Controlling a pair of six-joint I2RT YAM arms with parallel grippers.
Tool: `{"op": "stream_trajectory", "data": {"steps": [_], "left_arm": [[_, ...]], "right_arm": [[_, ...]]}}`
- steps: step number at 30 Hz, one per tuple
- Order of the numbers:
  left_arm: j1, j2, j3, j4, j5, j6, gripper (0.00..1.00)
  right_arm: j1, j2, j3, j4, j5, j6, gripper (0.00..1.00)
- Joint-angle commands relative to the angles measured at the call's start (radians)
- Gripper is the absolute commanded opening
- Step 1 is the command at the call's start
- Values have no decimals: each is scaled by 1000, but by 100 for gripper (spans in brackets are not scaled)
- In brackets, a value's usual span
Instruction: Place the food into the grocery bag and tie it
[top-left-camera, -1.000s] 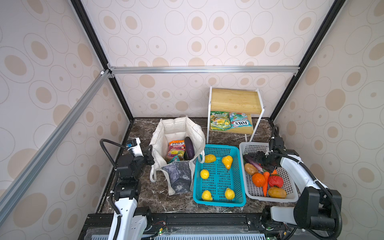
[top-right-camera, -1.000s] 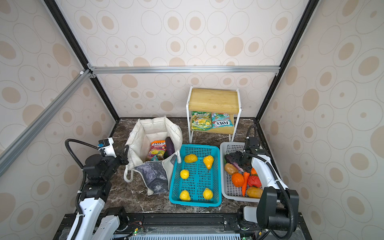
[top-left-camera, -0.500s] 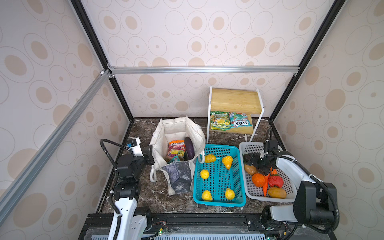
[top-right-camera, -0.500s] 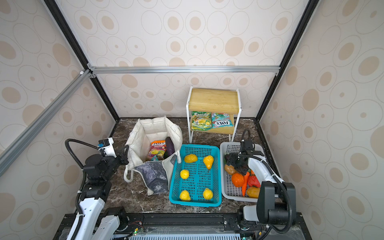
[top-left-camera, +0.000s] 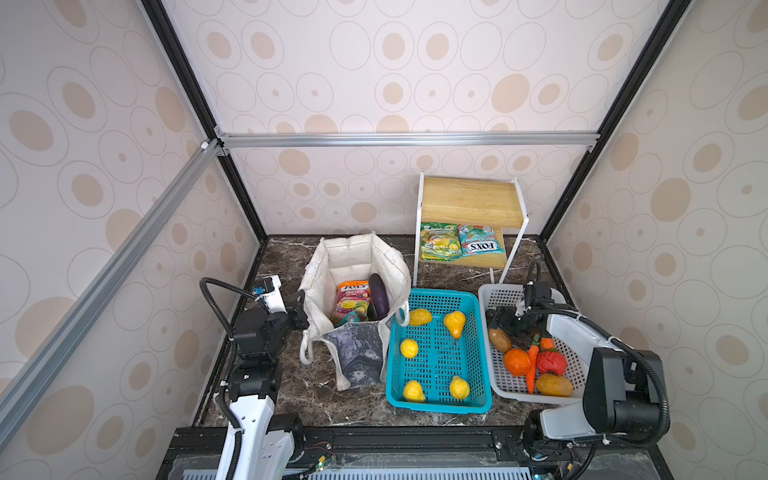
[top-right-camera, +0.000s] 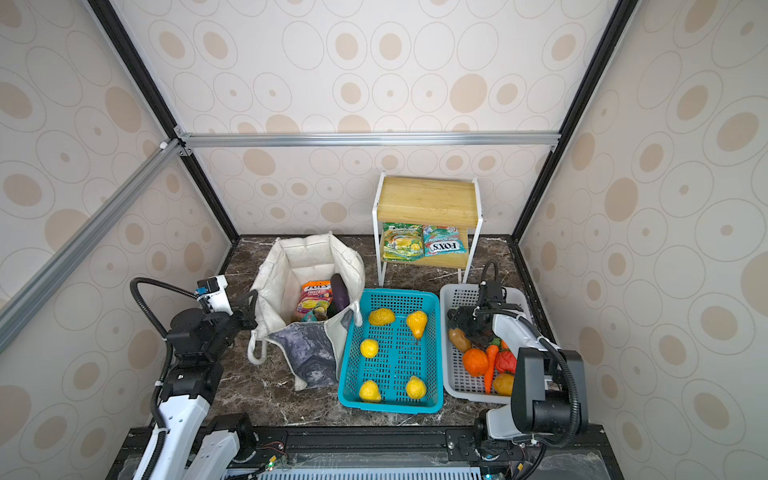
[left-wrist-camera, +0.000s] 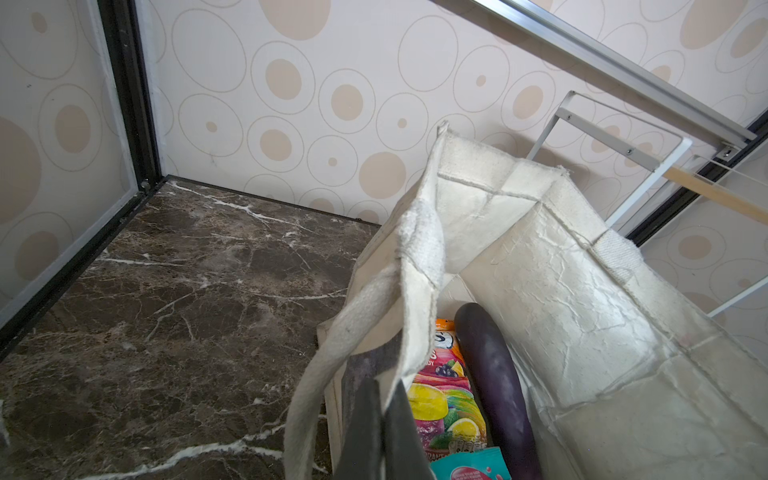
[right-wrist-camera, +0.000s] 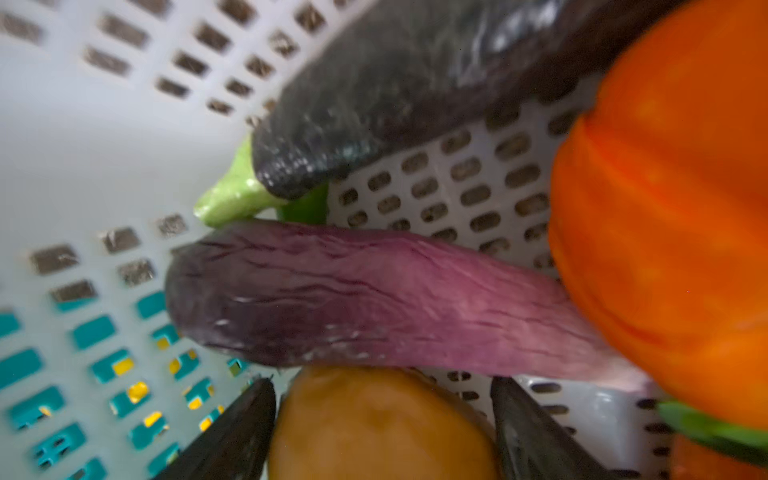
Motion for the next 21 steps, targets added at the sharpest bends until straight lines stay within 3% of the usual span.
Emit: {"op": "stream_trajectory", "data": {"steps": [1, 7, 12, 18, 21], "left_arm": [[5, -2, 13, 7, 6, 11, 0], [4, -8, 13, 4, 2, 12, 0], [4, -10, 12, 6, 3, 11, 0], [4, -10, 13, 2, 1, 12, 0], [4, -13, 12, 3, -2, 11, 0]], "right_arm": [[7, -18, -10, -33, -58, 12, 98], [6, -65, -35, -31, -48, 33, 97], [-6, -28, -65, 13, -83, 65, 85], [-32, -2, -104, 62, -150, 85, 86], [-50, -4, -125, 81, -158, 86, 80]]}}
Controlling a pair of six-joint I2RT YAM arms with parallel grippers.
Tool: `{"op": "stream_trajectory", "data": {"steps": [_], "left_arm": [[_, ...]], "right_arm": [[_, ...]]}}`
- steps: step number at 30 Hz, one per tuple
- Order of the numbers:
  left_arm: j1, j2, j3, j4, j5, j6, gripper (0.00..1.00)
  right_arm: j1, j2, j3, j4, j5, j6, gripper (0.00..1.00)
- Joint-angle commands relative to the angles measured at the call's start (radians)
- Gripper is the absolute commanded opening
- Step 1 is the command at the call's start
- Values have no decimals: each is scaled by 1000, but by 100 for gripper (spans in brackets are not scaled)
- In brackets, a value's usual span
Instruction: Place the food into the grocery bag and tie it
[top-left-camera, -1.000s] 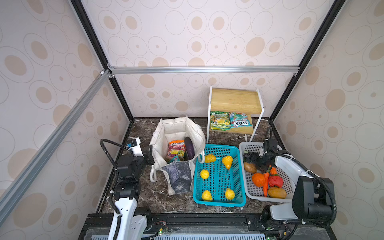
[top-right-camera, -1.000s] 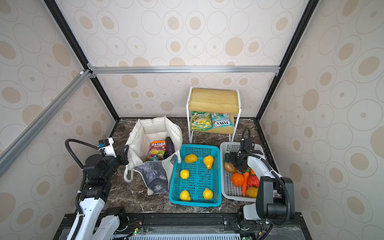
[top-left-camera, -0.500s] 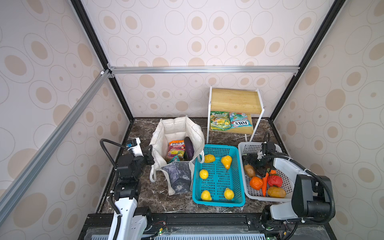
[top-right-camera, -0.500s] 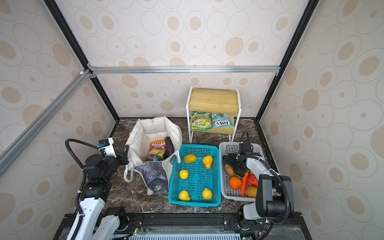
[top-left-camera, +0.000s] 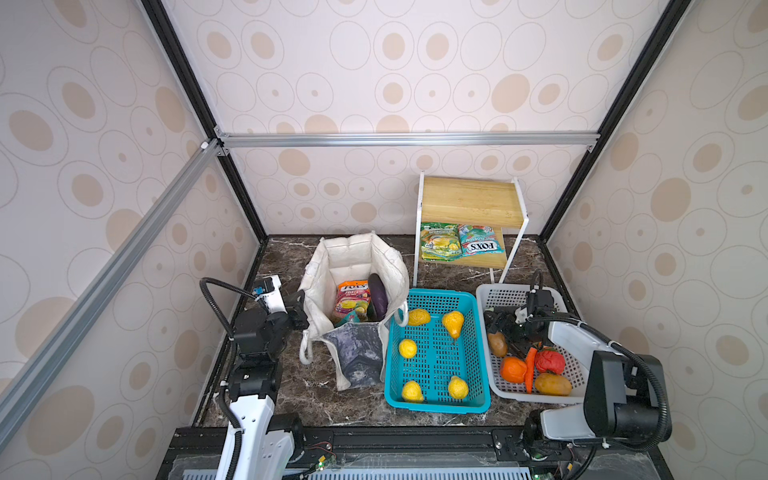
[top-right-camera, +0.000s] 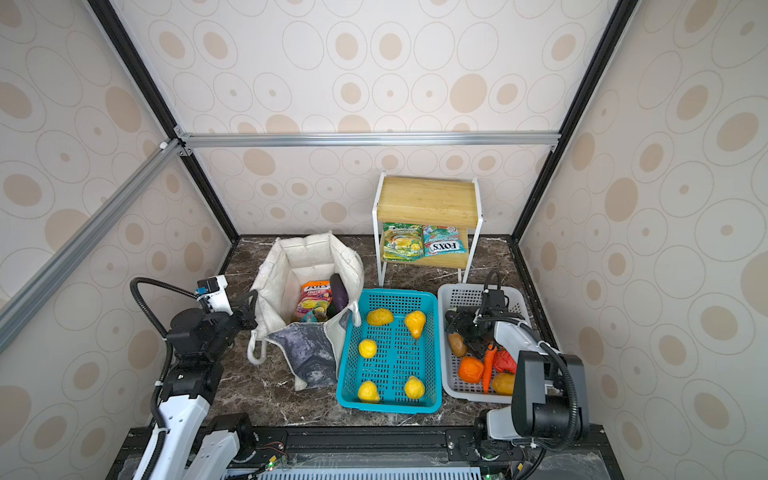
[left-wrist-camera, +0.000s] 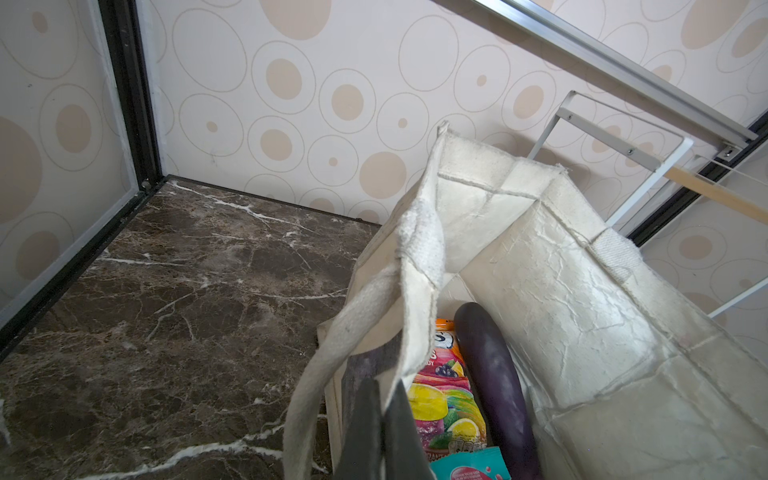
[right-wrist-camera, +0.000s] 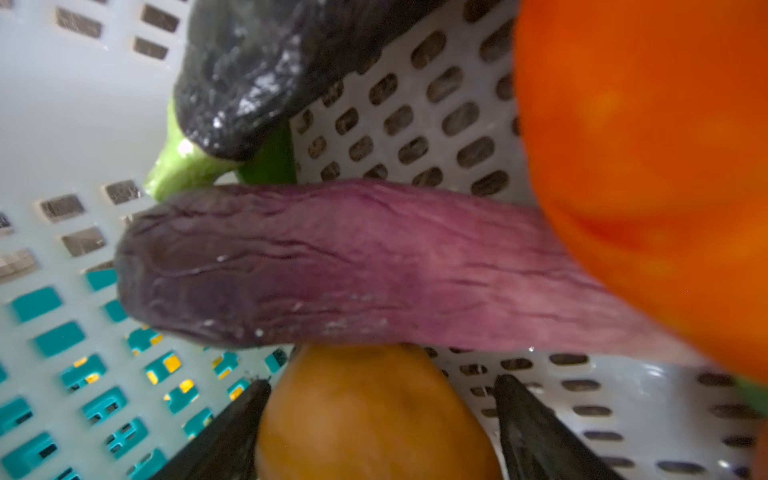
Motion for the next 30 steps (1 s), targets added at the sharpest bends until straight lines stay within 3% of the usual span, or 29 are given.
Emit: {"op": "stream_trajectory", "data": {"steps": [1, 8, 21, 25, 30], "left_arm": [[5, -13, 12, 3, 0, 12, 0], [4, -17, 12, 1, 0, 12, 0], [5, -25, 13, 3, -1, 10, 0], [5, -27, 11, 3, -3, 10, 0], [4, -29, 11, 3, -7, 12, 0]], "right_arm": [[-12, 11, -42, 15, -36, 9, 78], [-19, -113, -1, -65, -14, -5, 67], [-11, -306, 213, -262, 18, -46, 65], [66, -323, 322, -311, 51, -34, 65], [260, -294, 471, -299, 125, 53, 65]]}}
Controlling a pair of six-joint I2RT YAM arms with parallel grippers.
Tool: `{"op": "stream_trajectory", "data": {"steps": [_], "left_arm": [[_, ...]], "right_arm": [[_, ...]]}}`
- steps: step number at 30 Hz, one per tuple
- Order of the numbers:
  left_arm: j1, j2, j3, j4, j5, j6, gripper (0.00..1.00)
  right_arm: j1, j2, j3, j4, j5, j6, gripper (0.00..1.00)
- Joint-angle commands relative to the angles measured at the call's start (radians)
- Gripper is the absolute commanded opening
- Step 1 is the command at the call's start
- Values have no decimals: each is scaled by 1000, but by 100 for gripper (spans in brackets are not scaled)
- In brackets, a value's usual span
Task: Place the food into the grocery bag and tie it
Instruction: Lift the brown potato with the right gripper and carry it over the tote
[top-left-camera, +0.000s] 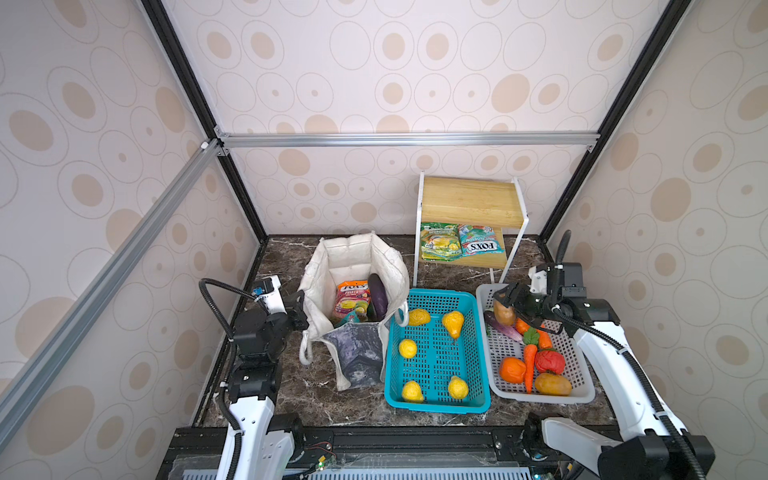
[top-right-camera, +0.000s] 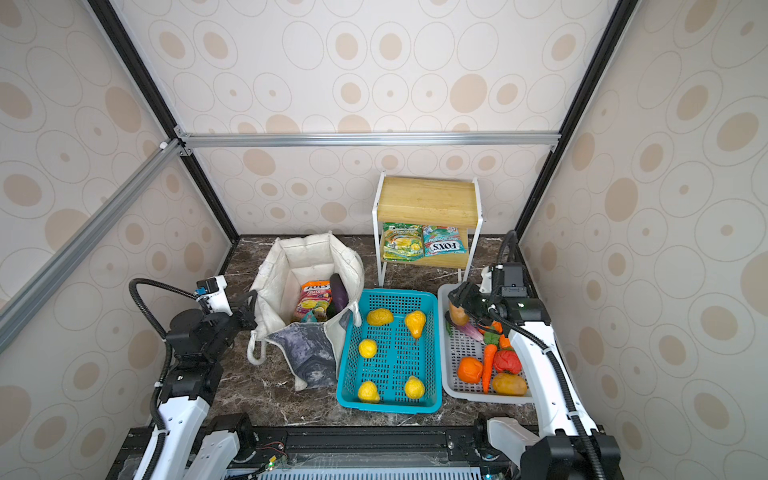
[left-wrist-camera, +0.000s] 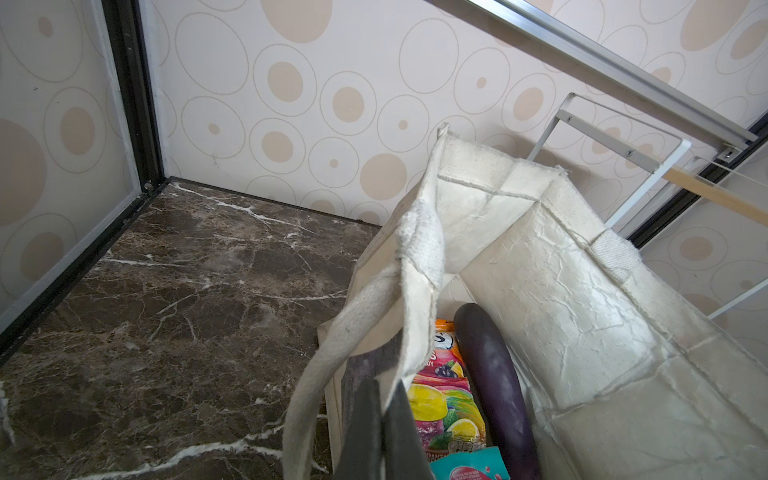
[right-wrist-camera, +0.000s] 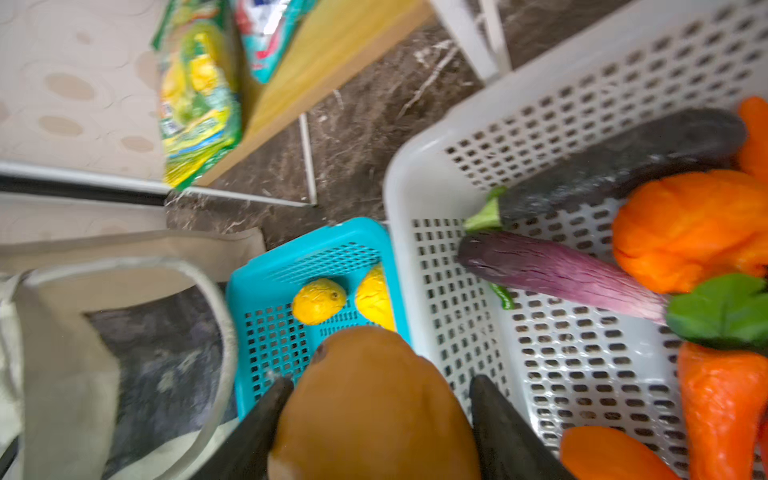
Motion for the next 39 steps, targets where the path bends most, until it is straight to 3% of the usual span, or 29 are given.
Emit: {"op": "stream_trajectory", "data": {"steps": [1, 8, 13, 19, 26, 29, 33, 36, 38, 39], "left_arm": [[4, -17, 11, 9, -4, 12, 0], [5, -13, 8, 14, 5, 9, 0], [4, -13, 10, 14, 1, 11, 0], [5, -16, 8, 18, 1, 11, 0], [4, -13, 8, 23, 12, 9, 0], [4, -17, 8, 24, 9, 9, 0], [5, -24, 8, 21, 2, 11, 0], [4, -25, 8, 24, 4, 12, 0], [4, -23, 8, 21, 0, 12, 0], [5, -24, 8, 22, -2, 13, 0]], "right_arm": [[128, 23, 104, -3, 63, 74, 65], [452, 272, 425, 81, 160, 121, 65], [620, 510, 720, 55, 196, 90, 65], [740, 800, 1025, -26, 216, 45, 65], [830, 1175, 1406, -278, 316, -62, 66], [832, 1267, 1449, -320, 287, -54, 66], [839, 1283, 1372, -299, 307, -52, 69], [848, 1273, 1372, -310, 326, -78, 90], [851, 1254, 1403, -329, 324, -94, 100], [851, 1240, 1417, -333, 319, -101, 100]]}}
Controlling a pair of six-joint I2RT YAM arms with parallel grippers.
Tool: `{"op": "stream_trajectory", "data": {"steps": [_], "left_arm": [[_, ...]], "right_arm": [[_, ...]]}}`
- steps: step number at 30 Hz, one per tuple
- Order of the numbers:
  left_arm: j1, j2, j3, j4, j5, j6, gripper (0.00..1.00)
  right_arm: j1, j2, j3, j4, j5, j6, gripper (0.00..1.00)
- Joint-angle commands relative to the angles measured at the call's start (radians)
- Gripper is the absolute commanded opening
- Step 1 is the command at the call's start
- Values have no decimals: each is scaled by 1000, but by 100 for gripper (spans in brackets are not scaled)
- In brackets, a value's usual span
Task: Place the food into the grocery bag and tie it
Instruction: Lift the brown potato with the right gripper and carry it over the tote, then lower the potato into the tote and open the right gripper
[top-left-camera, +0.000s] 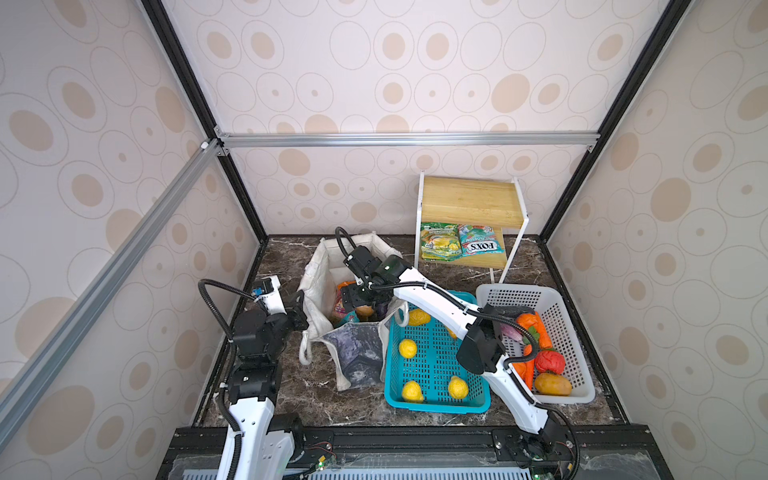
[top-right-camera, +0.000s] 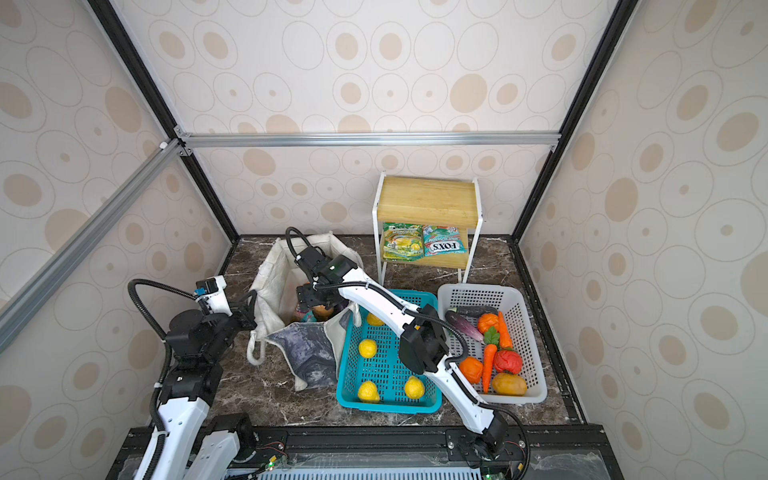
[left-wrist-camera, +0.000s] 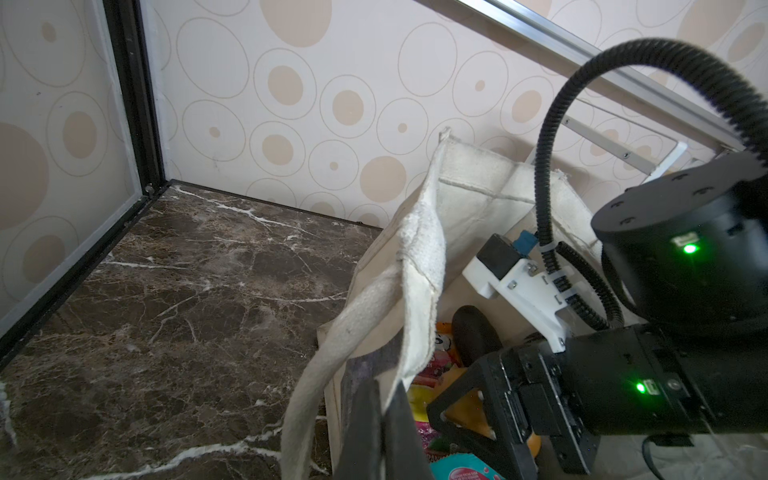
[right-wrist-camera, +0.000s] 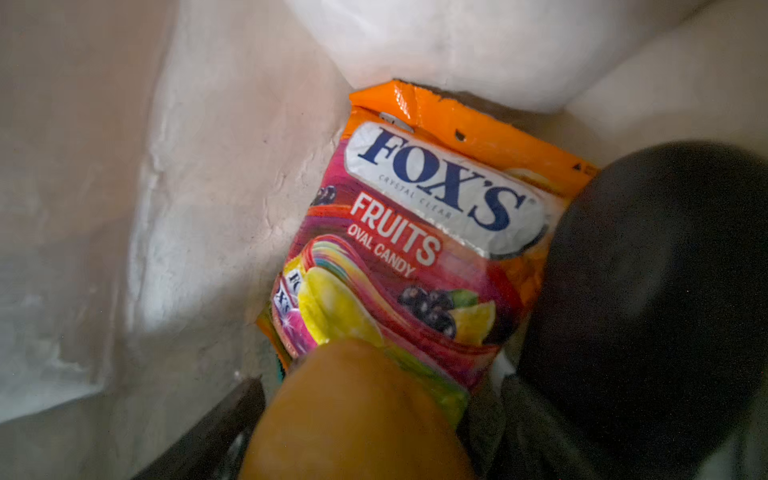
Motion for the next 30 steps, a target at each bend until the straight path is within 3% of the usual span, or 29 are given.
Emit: {"op": "stream_trajectory", "data": {"steps": [1, 5, 10, 16, 20, 24, 26, 27, 28, 30], "left_arm": [[4, -16, 8, 21, -2, 13, 0], [4, -16, 8, 20, -20, 15, 0], [6, -9, 12, 18, -27, 18, 0], [4, -20, 11, 15, -52, 25, 0], [5, -9, 14, 21, -62, 19, 0], [5, 11, 32, 30, -54, -18, 0], [4, 28, 77, 9, -60, -39, 0], [5, 43, 113, -10, -65, -43, 0], [5, 59, 155, -30, -72, -48, 0], [5, 94, 236, -66, -70, -55, 0]], "right_arm": [[10, -87, 57, -43, 13, -41, 100], [10, -219, 39, -20, 41, -46, 100], [5, -394, -94, 1, 137, -49, 100], [-26, -563, -374, 0, 302, -22, 99], [-65, -626, -576, 114, 247, 30, 94], [-74, -577, -605, 215, 72, 52, 64], [-67, -555, -552, 183, 80, 52, 22], [-54, -564, -545, 198, 114, 45, 8], [-43, -577, -544, 224, 135, 37, 1], [-33, -596, -533, 263, 129, 28, 0]]}}
